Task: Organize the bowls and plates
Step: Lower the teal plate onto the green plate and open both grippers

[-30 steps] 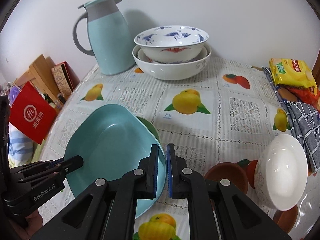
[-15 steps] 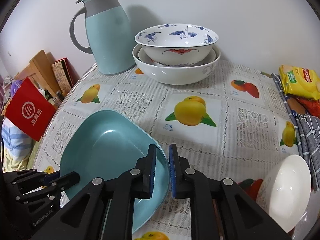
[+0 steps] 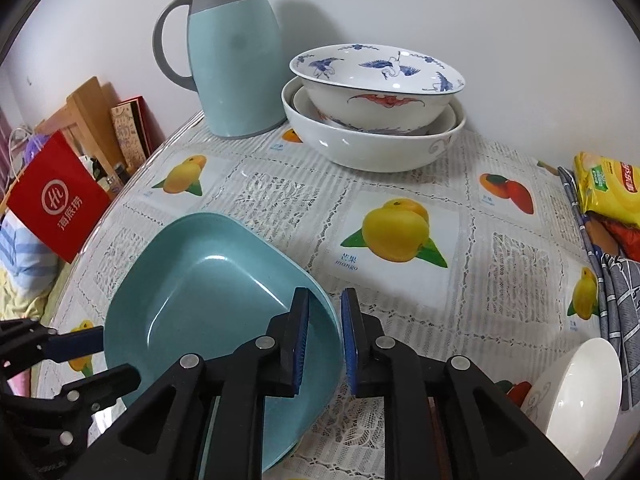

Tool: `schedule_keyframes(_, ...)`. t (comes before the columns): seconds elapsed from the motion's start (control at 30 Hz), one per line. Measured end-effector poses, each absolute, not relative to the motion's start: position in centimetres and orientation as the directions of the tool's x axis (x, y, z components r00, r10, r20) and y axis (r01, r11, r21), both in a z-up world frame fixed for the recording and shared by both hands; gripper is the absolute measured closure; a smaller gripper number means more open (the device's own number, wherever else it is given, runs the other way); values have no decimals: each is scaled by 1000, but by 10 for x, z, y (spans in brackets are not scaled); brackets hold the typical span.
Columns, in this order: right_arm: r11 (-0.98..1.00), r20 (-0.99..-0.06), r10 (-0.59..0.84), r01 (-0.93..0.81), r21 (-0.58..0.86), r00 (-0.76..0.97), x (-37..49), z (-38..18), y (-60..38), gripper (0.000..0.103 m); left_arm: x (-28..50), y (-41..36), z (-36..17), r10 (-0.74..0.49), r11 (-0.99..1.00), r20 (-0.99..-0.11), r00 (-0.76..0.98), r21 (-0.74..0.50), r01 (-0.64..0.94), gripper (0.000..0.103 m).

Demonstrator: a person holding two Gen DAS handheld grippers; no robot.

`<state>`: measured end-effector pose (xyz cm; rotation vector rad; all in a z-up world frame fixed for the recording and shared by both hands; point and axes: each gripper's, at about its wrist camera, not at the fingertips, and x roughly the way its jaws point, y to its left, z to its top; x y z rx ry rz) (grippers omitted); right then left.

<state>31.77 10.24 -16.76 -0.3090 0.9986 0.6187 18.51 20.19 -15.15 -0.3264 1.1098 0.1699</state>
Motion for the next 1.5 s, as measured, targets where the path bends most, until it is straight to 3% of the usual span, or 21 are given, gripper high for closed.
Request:
schedule_keyframes(0.13,790,-852,341,-612,31,397,315,-167,103,83,183,202,-151,-18,940,-898,439,-164,-298,51)
schedule_keyframes(0.2,792,-849,346,-610,35,400,313,-164,101,79,182,203,-153,-13,938,-901,434,-162,-307,51)
schedule_keyframes(0.33,801,-831,351,-598,28,431,309,-152,91,59,181,204,-154,-18,934,-904,428,-168,-315,51)
schedule_keyframes(0.6,820,-827,327,-572,9,456,302,-148,76,58,182,206,-165,-23,913,-893,450,-203,-355,53)
schedule_keyframes(0.67,820,-834,318,-572,4,451,300,-156,76,61,184,207,-168,-25,907,-891,453,-211,-364,69)
schedule_keyframes(0.73,820,-841,320,-572,16,435,299,-165,78,81,185,209,-172,-22,906,-897,441,-204,-370,77)
schedule_keyframes(0.77,820,-844,324,-572,24,428,299,-168,79,87,185,209,-173,-15,909,-898,440,-196,-368,86)
schedule_keyframes(0.83,824,-846,322,-565,30,425,301,-172,82,90,184,209,-173,-22,920,-901,434,-188,-343,90)
schedule_keyframes(1.1,810,-844,326,-586,18,425,300,-169,90,87,178,212,-165,-27,923,-905,425,-186,-337,89)
schedule_keyframes(1.23,816,-824,340,-578,20,452,289,-152,78,78,172,212,-153,-14,921,-895,446,-185,-343,71)
schedule_keyframes(1.5,845,-772,351,-535,16,530,259,-108,36,68,163,189,-126,4,923,-871,492,-186,-336,70)
